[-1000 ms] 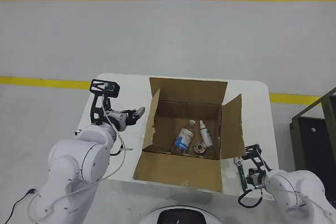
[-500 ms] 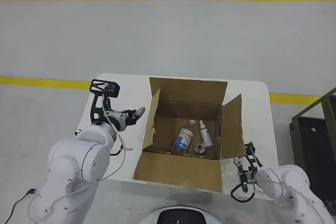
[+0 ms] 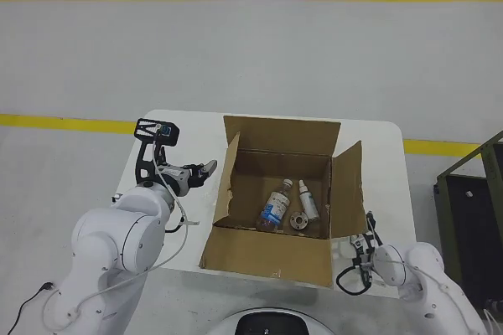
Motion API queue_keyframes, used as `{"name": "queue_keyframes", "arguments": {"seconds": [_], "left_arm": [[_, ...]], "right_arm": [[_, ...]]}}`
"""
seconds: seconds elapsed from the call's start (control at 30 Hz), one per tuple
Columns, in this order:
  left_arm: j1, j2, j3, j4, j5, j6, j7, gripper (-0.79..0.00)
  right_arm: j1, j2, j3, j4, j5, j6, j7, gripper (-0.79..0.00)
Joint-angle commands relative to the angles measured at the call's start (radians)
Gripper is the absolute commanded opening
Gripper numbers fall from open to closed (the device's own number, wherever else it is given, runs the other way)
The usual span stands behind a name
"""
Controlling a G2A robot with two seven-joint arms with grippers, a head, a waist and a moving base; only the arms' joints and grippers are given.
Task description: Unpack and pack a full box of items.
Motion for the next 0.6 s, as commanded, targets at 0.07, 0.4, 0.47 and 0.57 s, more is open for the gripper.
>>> {"name": "queue_keyframes", "arguments": {"seconds": [0.07,0.4,0.47,0.57], "left_arm": [[0.000,0.000,0.000,0.000,0.000,0.000,0.000,0.000],[0.000,0.000,0.000,0.000,0.000,0.000,0.000,0.000],[0.000,0.000,0.000,0.000,0.000,0.000,0.000,0.000],[0.000,0.000,0.000,0.000,0.000,0.000,0.000,0.000]], "right_arm": [[0.008,-0.002,-0.003,0.012,0.006,0.000,-0.004,-0.486],[0.020,-0.006,-0.012,0.018,0.002,0.003,-0.001,-0.785],[0.020,-0.006,-0.009,0.010,0.001,0.004,0.000,-0.785],[0.017,-0.006,-0.001,-0.004,0.000,0.003,0.002,-0.785]]}}
